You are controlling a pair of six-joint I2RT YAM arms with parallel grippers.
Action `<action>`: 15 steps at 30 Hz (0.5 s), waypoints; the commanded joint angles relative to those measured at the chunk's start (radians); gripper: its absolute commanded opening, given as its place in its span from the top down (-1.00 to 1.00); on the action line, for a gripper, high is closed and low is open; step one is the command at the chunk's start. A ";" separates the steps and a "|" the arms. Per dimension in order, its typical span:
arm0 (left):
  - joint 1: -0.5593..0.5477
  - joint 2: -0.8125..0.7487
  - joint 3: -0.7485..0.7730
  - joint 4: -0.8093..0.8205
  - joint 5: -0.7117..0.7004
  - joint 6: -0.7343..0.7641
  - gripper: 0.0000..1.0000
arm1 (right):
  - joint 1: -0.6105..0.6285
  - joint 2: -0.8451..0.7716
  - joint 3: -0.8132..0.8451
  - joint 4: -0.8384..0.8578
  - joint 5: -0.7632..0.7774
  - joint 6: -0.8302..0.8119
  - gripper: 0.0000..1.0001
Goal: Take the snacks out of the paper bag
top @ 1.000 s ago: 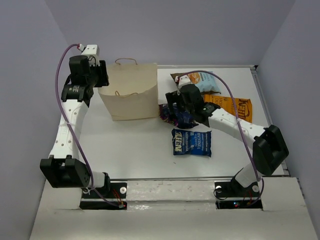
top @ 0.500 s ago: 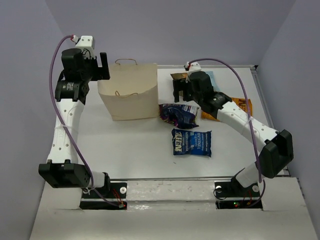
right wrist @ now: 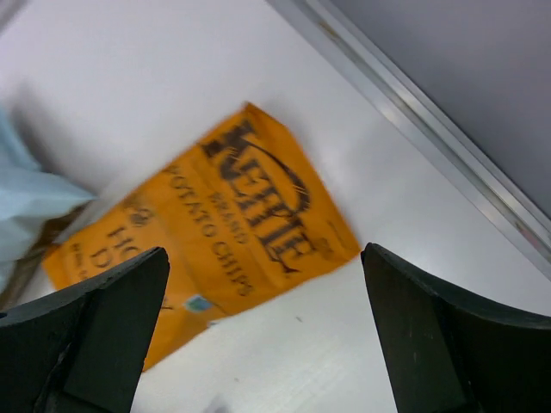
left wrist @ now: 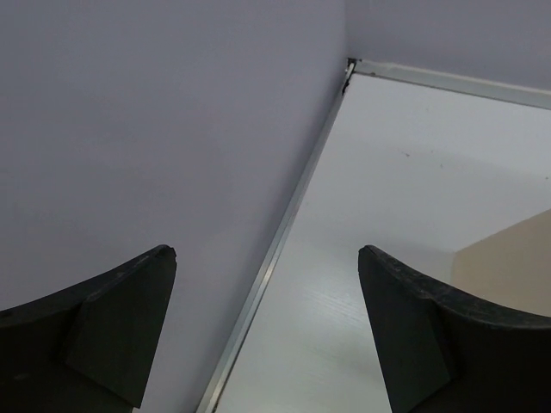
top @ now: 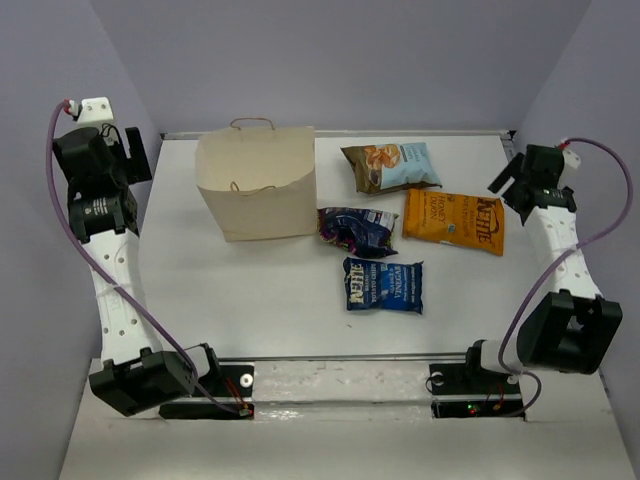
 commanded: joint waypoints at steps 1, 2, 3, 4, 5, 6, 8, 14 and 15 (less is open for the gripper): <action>0.035 -0.018 -0.135 0.022 -0.014 0.027 -0.98 | -0.142 -0.111 -0.095 -0.072 -0.026 0.050 -1.00; 0.037 -0.025 -0.160 0.027 -0.016 0.028 -0.98 | -0.170 -0.128 -0.118 -0.072 -0.027 0.058 -1.00; 0.039 -0.034 -0.190 0.042 -0.018 0.033 -0.98 | -0.193 -0.144 -0.156 -0.070 -0.018 0.062 -1.00; 0.039 -0.042 -0.216 0.053 -0.019 0.034 -0.98 | -0.220 -0.158 -0.173 -0.070 -0.003 0.070 -1.00; 0.039 -0.056 -0.271 0.062 -0.024 0.033 -0.98 | -0.221 -0.184 -0.190 -0.070 0.014 0.087 -1.00; 0.039 -0.059 -0.296 0.074 -0.025 0.031 -0.98 | -0.230 -0.195 -0.221 -0.069 0.045 0.094 -1.00; 0.039 -0.059 -0.354 0.076 -0.021 0.027 -0.98 | -0.230 -0.207 -0.242 -0.069 0.101 0.122 -1.00; 0.039 -0.071 -0.441 0.108 -0.022 0.010 -0.98 | -0.230 -0.145 -0.226 -0.139 0.137 0.145 -1.00; 0.039 -0.073 -0.445 0.110 -0.021 0.007 -0.98 | -0.230 -0.134 -0.221 -0.148 0.134 0.148 -1.00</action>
